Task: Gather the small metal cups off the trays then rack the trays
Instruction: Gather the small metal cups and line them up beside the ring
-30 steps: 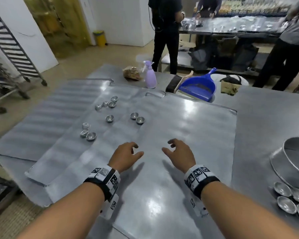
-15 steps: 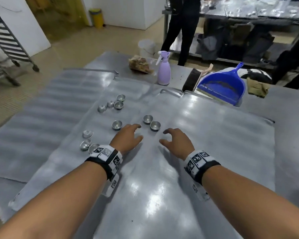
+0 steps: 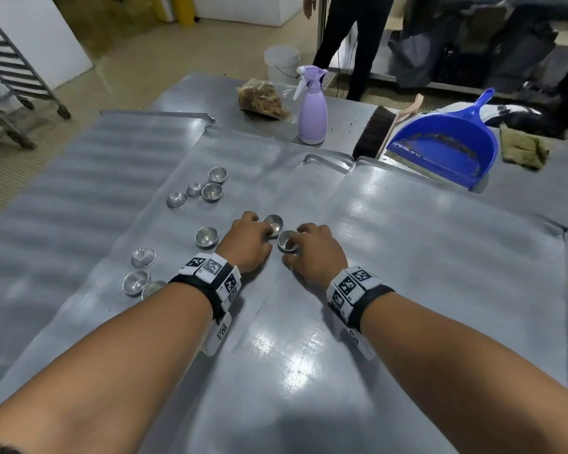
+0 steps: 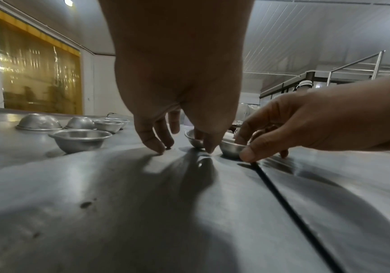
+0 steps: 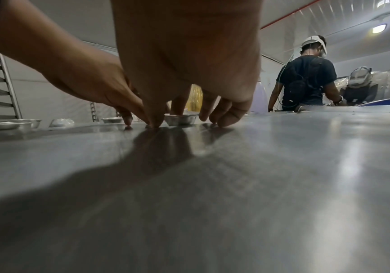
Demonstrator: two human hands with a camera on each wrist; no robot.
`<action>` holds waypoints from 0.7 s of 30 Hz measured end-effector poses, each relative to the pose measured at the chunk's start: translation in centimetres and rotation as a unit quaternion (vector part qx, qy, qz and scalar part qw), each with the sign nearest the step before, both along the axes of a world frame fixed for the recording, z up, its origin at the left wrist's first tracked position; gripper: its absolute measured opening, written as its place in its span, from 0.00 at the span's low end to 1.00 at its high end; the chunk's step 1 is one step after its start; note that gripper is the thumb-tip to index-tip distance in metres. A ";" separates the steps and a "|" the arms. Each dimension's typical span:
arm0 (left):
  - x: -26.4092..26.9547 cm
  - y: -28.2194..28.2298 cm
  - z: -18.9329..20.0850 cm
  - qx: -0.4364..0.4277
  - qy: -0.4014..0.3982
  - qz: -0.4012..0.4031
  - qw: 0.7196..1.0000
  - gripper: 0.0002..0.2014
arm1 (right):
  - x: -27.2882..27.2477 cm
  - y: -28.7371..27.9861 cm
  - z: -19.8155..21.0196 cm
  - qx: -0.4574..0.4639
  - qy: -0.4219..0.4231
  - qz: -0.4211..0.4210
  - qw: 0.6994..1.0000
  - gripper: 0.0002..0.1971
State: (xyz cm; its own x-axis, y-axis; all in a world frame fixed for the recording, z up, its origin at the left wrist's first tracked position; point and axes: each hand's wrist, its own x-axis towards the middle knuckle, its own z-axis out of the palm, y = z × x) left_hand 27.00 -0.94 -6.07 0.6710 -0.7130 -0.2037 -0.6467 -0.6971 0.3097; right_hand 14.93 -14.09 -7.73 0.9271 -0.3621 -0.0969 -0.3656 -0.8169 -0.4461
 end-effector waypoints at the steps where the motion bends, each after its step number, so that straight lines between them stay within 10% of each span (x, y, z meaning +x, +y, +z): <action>1: 0.2 0.1 -0.1 -0.002 0.000 0.004 1.000 0.15 | 0.1 0.0 -0.2 -0.004 -0.004 -0.002 1.000 0.13; 6: 0.7 0.8 0.0 -0.035 -0.019 -0.004 0.999 0.11 | 0.4 0.4 -0.2 0.016 -0.036 -0.013 0.999 0.10; 13: -0.5 2.4 0.6 -0.100 0.028 0.038 0.994 0.26 | -0.4 1.4 -0.1 0.041 -0.033 -0.030 0.998 0.33; 21: -5.1 5.4 3.3 -0.112 0.044 0.022 0.993 0.28 | -5.8 4.7 2.1 0.067 -0.042 -0.056 0.995 0.28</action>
